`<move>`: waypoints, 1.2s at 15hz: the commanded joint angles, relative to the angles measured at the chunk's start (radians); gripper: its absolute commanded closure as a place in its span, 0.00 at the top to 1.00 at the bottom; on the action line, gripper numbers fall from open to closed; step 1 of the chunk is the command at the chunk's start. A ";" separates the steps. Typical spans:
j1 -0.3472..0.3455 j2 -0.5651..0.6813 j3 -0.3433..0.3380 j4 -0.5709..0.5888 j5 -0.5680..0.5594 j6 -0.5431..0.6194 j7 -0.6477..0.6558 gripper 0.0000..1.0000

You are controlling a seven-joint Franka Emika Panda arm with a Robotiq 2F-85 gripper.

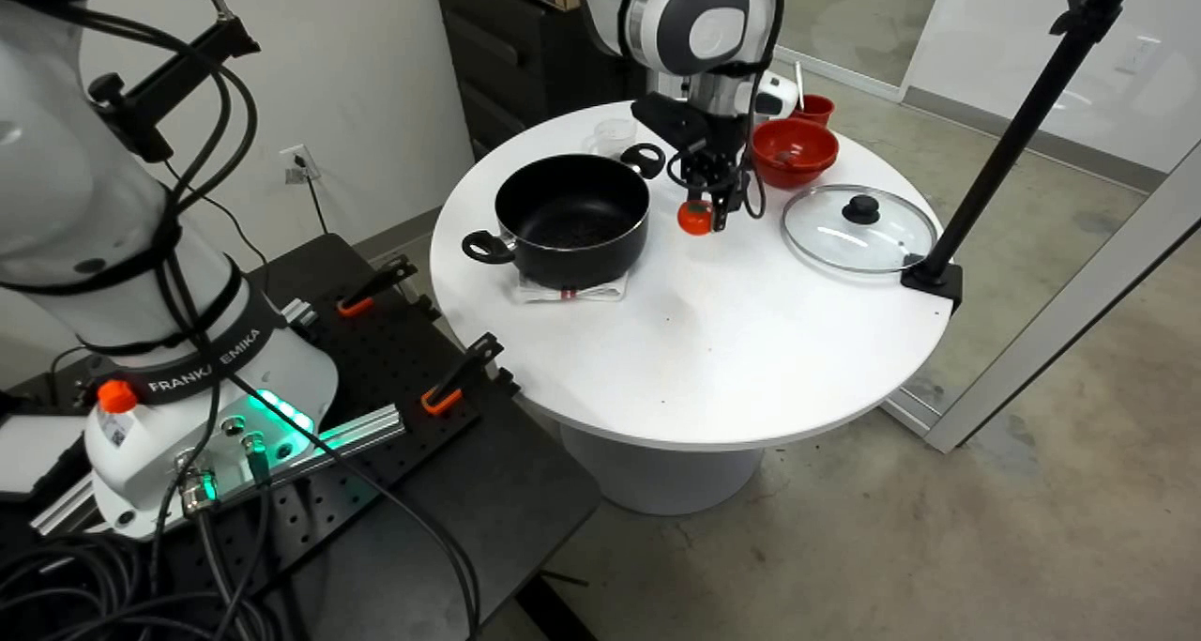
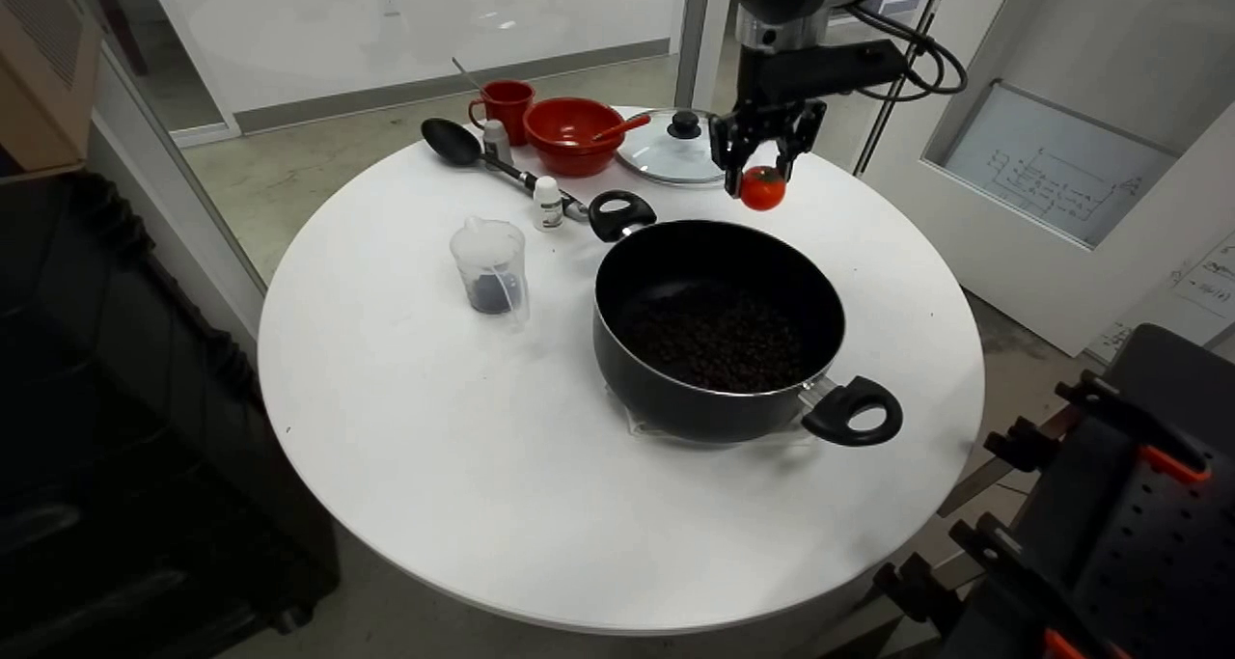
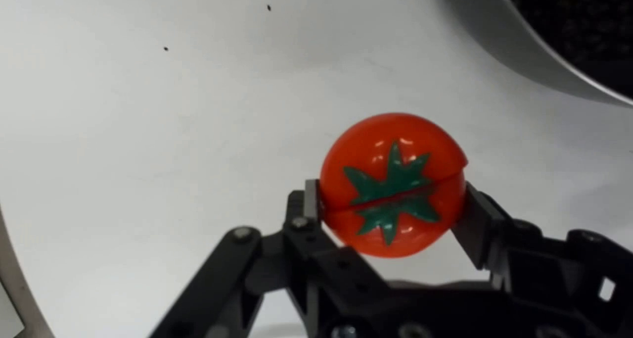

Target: Put the tomato in the black pot

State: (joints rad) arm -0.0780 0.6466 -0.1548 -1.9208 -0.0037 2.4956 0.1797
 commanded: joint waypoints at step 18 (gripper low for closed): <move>0.095 -0.316 0.135 -0.504 -0.050 0.194 -0.145 0.39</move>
State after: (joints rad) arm -0.0064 0.3592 -0.0156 -2.3391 -0.0165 2.6255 0.0444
